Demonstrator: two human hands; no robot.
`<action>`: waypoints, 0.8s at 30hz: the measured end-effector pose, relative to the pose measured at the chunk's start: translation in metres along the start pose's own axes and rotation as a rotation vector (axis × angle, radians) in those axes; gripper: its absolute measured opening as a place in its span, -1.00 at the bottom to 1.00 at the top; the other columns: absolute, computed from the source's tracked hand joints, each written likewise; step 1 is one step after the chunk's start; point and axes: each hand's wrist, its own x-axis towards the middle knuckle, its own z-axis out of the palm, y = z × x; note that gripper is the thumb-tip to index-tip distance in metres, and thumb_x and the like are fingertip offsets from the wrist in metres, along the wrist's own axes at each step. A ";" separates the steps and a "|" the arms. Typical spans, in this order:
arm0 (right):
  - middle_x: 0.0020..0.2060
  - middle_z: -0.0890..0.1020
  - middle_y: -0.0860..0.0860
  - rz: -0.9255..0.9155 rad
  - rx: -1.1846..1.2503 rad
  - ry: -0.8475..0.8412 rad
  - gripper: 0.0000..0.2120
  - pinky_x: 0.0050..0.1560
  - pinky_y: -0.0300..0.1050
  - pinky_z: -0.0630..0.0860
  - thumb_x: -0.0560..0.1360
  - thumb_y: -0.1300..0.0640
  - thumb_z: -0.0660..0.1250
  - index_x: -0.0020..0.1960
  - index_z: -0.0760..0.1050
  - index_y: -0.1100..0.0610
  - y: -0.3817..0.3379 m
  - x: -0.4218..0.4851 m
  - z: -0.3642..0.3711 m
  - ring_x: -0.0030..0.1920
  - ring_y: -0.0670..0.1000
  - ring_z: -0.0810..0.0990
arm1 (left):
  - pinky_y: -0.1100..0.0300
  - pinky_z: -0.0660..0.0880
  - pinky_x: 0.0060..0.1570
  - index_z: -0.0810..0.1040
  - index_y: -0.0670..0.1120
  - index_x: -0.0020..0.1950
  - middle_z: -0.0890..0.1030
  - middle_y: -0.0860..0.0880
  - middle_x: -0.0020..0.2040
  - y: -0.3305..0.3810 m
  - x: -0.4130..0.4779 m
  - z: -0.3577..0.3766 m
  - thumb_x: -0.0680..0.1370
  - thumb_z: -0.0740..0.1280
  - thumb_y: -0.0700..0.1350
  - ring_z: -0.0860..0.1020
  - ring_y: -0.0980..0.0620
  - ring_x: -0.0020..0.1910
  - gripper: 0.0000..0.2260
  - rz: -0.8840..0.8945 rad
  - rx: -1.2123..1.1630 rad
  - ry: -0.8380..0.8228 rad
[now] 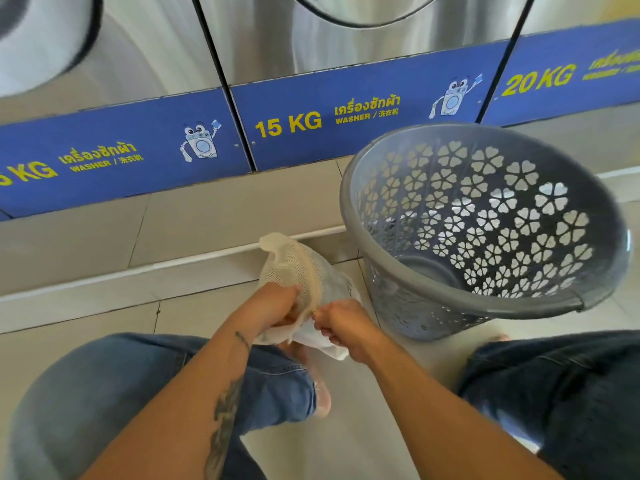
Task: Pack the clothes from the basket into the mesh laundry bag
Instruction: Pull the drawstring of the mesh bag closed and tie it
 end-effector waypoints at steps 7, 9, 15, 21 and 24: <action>-0.32 0.63 -0.11 -0.118 -0.149 0.075 -0.72 -0.07 -0.14 0.52 0.44 0.32 0.43 -0.32 0.63 -0.02 0.007 0.005 -0.003 -0.21 -0.10 0.56 | -0.06 0.60 0.05 0.71 -0.15 -0.14 0.72 -0.17 -0.20 -0.008 0.021 0.027 0.40 0.33 0.21 0.68 -0.17 -0.15 -0.57 -0.015 -0.103 -0.137; -0.30 0.62 -0.11 -0.138 -0.171 0.050 -0.72 -0.12 -0.18 0.48 0.46 0.31 0.43 -0.33 0.62 -0.01 0.011 0.009 0.000 -0.19 -0.10 0.55 | -0.05 0.60 0.00 0.69 -0.18 -0.15 0.71 -0.20 -0.20 -0.005 0.027 0.029 0.40 0.40 0.08 0.66 -0.17 -0.19 -0.68 -0.028 -0.136 -0.104; -0.33 0.62 -0.07 -0.090 -0.050 0.087 -0.75 -0.27 -0.26 0.44 0.48 0.34 0.42 -0.27 0.63 0.03 0.005 0.024 0.003 -0.28 -0.10 0.54 | -0.08 0.60 -0.03 0.61 -0.28 -0.01 0.66 -0.23 -0.19 -0.005 0.047 0.026 0.49 0.40 -0.09 0.63 -0.17 -0.19 -0.75 -0.136 -0.481 -0.097; -0.26 0.63 -0.05 -0.019 -0.123 0.032 -0.83 -0.18 -0.17 0.49 0.45 0.33 0.42 -0.20 0.65 0.07 0.004 0.035 0.001 -0.21 -0.08 0.55 | -0.17 0.57 0.09 0.66 -0.21 -0.01 0.71 -0.21 -0.10 -0.012 0.055 0.024 0.46 0.39 -0.01 0.66 -0.20 -0.07 -0.72 -0.139 -0.520 -0.010; -0.21 0.68 -0.03 -0.039 -0.135 0.065 -0.86 -0.14 -0.09 0.56 0.41 0.29 0.46 -0.21 0.66 0.06 0.008 0.038 0.003 -0.17 -0.03 0.60 | -0.16 0.57 0.09 0.65 -0.17 -0.05 0.70 -0.20 -0.10 -0.008 0.052 0.023 0.53 0.33 0.01 0.66 -0.21 -0.06 -0.75 -0.088 -0.479 -0.004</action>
